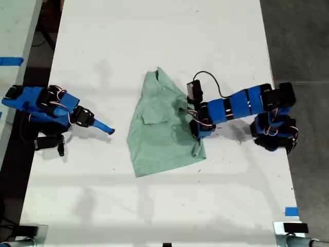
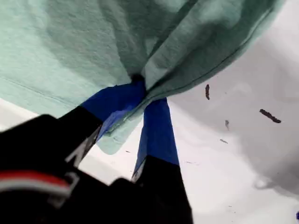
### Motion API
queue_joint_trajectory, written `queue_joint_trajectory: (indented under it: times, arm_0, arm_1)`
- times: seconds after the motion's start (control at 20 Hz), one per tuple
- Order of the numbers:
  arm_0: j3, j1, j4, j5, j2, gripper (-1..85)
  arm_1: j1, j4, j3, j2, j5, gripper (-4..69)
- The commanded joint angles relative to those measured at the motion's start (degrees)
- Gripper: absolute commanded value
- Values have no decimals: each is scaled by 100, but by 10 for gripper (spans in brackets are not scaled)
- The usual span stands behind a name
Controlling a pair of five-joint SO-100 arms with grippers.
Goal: Fold t shirt
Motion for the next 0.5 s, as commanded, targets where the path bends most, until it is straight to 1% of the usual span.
queue_joint_trajectory:
  times: [0.0, 0.15, 0.25, 0.35, 0.45]
  arm_0:
    - [237, -35, -97, 35, 44, 208]
    - [237, -35, -97, 35, 44, 208]
    - [237, -35, -97, 35, 44, 208]
    - [237, -35, -97, 35, 44, 208]
    - [237, -35, -97, 35, 44, 208]
  arm_1:
    - [18, 439, -475, 308, -18, 5]
    - [18, 1020, -1336, 378, -360, 5]
    - [-53, 1134, -1890, 325, -554, 5]
    - [-193, 993, -2338, 176, -712, 4]
    - [-439, 571, -2927, -448, -888, 4]
